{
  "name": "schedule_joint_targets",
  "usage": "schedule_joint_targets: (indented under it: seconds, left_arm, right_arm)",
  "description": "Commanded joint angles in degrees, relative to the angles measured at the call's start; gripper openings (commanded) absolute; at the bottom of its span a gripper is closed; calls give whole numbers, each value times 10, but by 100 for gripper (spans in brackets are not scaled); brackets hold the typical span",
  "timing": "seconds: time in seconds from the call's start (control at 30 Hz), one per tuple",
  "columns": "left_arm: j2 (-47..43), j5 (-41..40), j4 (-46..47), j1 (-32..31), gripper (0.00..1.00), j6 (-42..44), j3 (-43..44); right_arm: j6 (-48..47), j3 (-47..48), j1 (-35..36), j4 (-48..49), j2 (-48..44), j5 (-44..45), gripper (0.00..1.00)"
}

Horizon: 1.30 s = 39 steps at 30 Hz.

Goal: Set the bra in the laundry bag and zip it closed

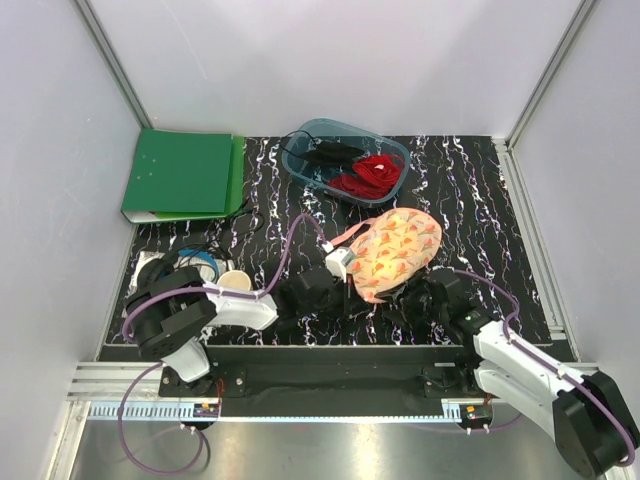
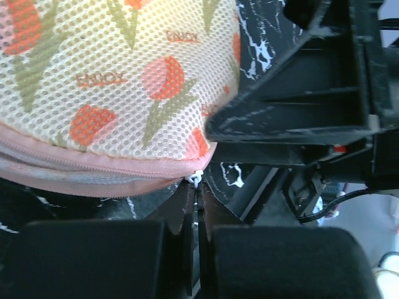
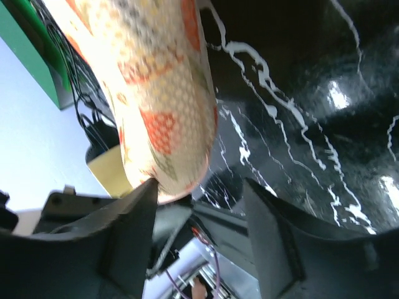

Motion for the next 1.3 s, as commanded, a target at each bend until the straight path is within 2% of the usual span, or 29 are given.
schedule_joint_targets:
  seconds: [0.0,0.07,0.1,0.17,0.2,0.3,0.47,0.5,0.6,0.67,0.77,0.83,0.97,1.07,1.1,1.13,1.2,1.23,1.27]
  left_arm:
    - [8,18,54,-9,0,-16,20]
    - [18,23,62,-9,0,-20,20]
    - [21,27,63,-9,0,-22,20]
    - [23,30,65,-9,0,-23,18]
    - [23,26,63,-8,0,-21,17]
    - [4,6,25,20,0,-15,3]
    - [-22,36,-44,120,0,17,-40]
    - [-25,45,-54,152,0,29,-40]
    - [-35,61,-116,191,0,78,-25]
    - [-49,62,-136,200,0,114,-18]
    - [-79,80,-153,198,0,139,-19]
    - [-99,88,-151,190,0,131,-41]
    - [-154,70,-135,124,0,73,-85]
    - [-156,62,-90,84,0,15,-113]
    - [-148,57,-68,75,0,5,-117]
    - [-138,55,-58,68,0,-5,-116]
    - [-107,57,-25,49,0,-31,-110]
    - [-95,59,-10,45,0,-41,-107]
    - [-85,64,6,38,0,-60,-105]
  right_arm:
    - [35,-2,5,41,16,51,60]
    - [39,-8,5,47,20,65,53]
    - [39,-9,4,48,23,69,39]
    - [36,-14,4,51,28,73,24]
    - [35,-17,4,51,28,73,10]
    - [21,-29,0,51,21,68,1]
    - [-23,-48,-17,22,4,15,0]
    - [-29,-51,-20,20,2,4,0]
    - [-65,-47,-25,5,0,-38,0]
    - [-111,-24,-28,-6,8,-54,0]
    - [-213,43,-28,-19,79,-114,0]
    - [-293,109,-29,-65,152,-132,0]
    - [-362,188,-50,-99,233,-127,0]
    - [-369,219,-62,-109,270,-120,16]
    - [-369,221,-63,-118,275,-117,25]
    - [-352,213,-63,-119,270,-117,41]
    - [-338,194,-53,-127,235,-105,52]
    - [-329,183,-41,-142,216,-84,61]
    - [-325,181,-11,-162,178,-61,67]
